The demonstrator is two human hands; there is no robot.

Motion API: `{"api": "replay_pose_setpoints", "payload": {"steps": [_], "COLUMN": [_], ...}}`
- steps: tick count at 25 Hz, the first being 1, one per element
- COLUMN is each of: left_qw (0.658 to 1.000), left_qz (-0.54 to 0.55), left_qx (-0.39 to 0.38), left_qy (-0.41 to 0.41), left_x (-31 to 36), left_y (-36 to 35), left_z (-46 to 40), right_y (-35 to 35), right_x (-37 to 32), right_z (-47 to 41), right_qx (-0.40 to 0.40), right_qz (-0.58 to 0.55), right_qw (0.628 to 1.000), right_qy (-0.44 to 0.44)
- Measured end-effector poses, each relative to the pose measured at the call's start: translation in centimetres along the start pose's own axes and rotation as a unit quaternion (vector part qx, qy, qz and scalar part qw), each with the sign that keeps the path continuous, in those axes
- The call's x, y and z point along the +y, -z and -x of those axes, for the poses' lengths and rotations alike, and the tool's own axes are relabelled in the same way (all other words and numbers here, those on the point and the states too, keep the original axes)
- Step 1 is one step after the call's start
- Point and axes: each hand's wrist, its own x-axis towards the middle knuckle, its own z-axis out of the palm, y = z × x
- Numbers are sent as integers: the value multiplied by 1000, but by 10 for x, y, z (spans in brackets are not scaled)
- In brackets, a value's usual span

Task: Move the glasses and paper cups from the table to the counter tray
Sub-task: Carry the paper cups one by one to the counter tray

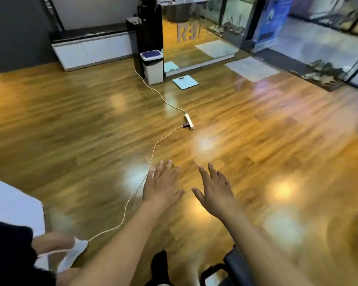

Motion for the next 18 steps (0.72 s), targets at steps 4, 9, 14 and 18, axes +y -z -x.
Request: {"api": "replay_pose_setpoints", "payload": {"steps": [4, 9, 14, 18], "left_qw": [993, 973, 940, 928], "left_qz": [-33, -55, -88, -88], "left_qx": [-7, -11, -18, -19], "left_qy": [-112, -225, -329, -362], "left_x": [8, 67, 159, 253], "left_y": [29, 31, 17, 13], "left_z": [-95, -183, -257, -330], "right_y": [27, 38, 45, 63], "right_x": [19, 83, 171, 264], "right_z": [-45, -65, -85, -107], "right_qx": [28, 47, 77, 92], "right_qz": [-26, -71, -106, -120], "right_qw": [994, 970, 937, 921], "right_qy": [-100, -226, -323, -359]}}
